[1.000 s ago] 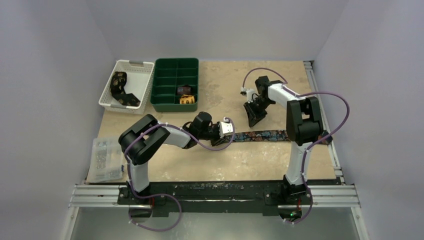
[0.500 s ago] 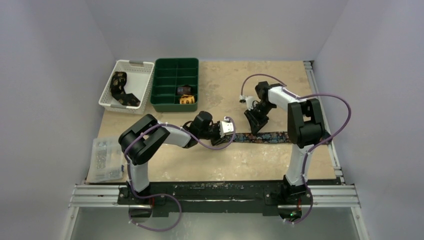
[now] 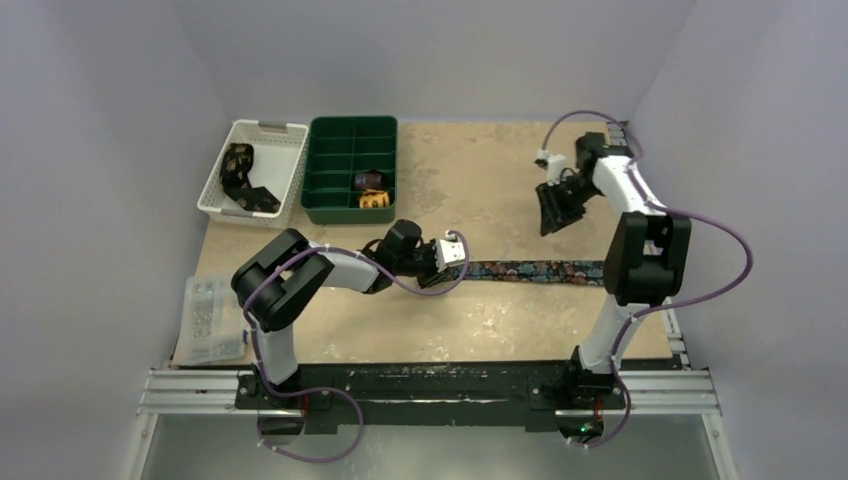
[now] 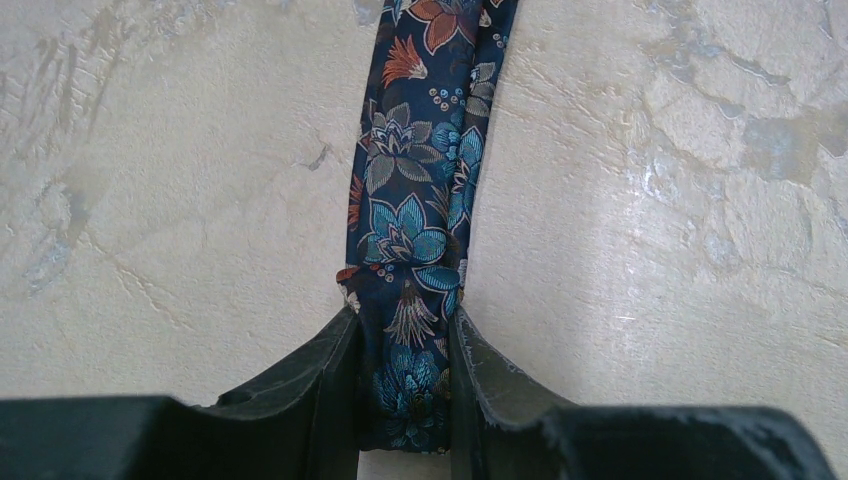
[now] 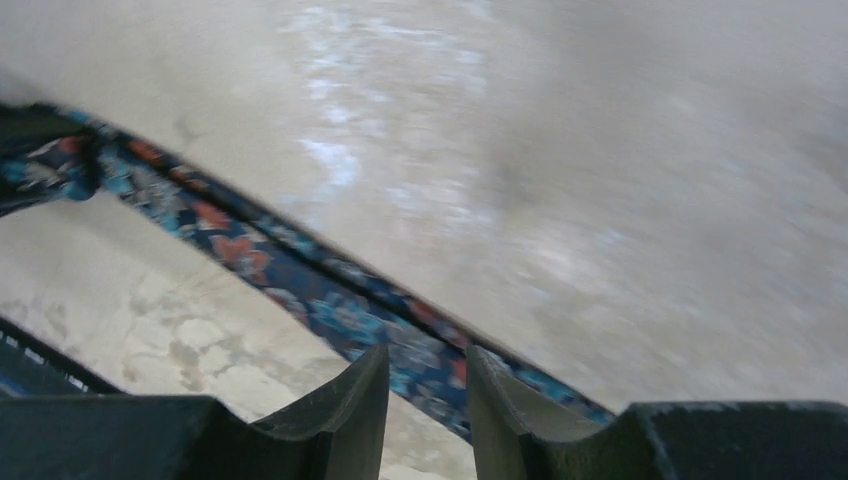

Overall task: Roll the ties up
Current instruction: Roll the tie at the center of the board.

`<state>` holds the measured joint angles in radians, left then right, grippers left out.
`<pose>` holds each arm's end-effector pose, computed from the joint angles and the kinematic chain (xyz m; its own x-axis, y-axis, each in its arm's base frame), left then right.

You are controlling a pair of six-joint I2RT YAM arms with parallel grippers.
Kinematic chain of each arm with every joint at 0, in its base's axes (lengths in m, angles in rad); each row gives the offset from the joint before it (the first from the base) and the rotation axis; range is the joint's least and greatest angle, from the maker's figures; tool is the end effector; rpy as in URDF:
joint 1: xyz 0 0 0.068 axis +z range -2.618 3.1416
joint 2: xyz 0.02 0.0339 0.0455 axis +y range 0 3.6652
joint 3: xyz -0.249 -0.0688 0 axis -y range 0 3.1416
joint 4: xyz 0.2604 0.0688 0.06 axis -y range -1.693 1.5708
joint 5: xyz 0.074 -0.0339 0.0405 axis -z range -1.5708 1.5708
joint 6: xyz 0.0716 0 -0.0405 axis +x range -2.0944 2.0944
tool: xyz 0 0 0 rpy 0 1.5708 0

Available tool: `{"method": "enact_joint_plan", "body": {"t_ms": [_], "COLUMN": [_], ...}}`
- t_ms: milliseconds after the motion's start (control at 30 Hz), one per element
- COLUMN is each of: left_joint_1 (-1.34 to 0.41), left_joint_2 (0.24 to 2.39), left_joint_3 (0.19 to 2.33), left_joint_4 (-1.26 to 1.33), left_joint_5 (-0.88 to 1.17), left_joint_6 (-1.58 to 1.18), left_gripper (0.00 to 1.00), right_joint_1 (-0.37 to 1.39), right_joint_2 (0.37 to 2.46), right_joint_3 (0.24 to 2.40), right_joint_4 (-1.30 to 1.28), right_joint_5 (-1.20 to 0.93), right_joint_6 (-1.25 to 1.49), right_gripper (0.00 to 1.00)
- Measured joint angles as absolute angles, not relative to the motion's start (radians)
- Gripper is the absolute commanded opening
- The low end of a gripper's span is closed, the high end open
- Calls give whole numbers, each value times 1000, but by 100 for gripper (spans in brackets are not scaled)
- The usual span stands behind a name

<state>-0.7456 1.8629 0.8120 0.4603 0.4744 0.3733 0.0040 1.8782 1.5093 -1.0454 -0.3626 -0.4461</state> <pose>0.2625 -0.2869 0.0791 -0.0592 0.4962 -0.8662 0.9707 0.2311 0.0661 0.3817 0.0269 0.1737 -0.8656 -0.4069 -0.2918 -0.4794 0.8416 0.2488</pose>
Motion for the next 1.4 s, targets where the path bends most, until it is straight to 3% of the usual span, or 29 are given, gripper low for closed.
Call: {"method": "enact_joint_plan", "body": {"t_ms": [200, 300, 900, 1000, 1167, 1200, 1333, 1367, 1400], "left_joint_1": [-746, -746, -746, -746, -746, -746, -746, -746, -746], "left_joint_2": [1860, 1860, 1858, 1858, 1858, 1858, 1858, 1858, 1858], "left_joint_3": [816, 818, 820, 820, 821, 821, 821, 821, 821], "left_joint_4": [444, 440, 433, 433, 430, 430, 430, 430, 430], "left_joint_5": [465, 465, 464, 464, 463, 463, 463, 463, 463], "left_joint_6": [386, 387, 387, 387, 387, 387, 387, 387, 387], "left_gripper": [5, 5, 6, 6, 6, 5, 5, 6, 6], "right_joint_1": [-290, -361, -353, -352, -349, -347, -342, -342, -342], "right_joint_2": [1878, 1878, 1913, 1925, 1924, 1924, 1924, 1924, 1924], "right_joint_3": [1529, 1523, 1314, 1293, 1289, 1289, 1291, 1293, 1295], "right_joint_4": [-1077, -1084, -913, -899, -901, -903, -909, -911, -914], "right_joint_5": [-278, -207, -10, 2, 5, 4, 6, 5, 5], "right_joint_6": [-495, -534, -558, -555, -541, -540, -539, -540, -542], "right_gripper": [48, 48, 42, 35, 2, 0, 0, 5, 19]}}
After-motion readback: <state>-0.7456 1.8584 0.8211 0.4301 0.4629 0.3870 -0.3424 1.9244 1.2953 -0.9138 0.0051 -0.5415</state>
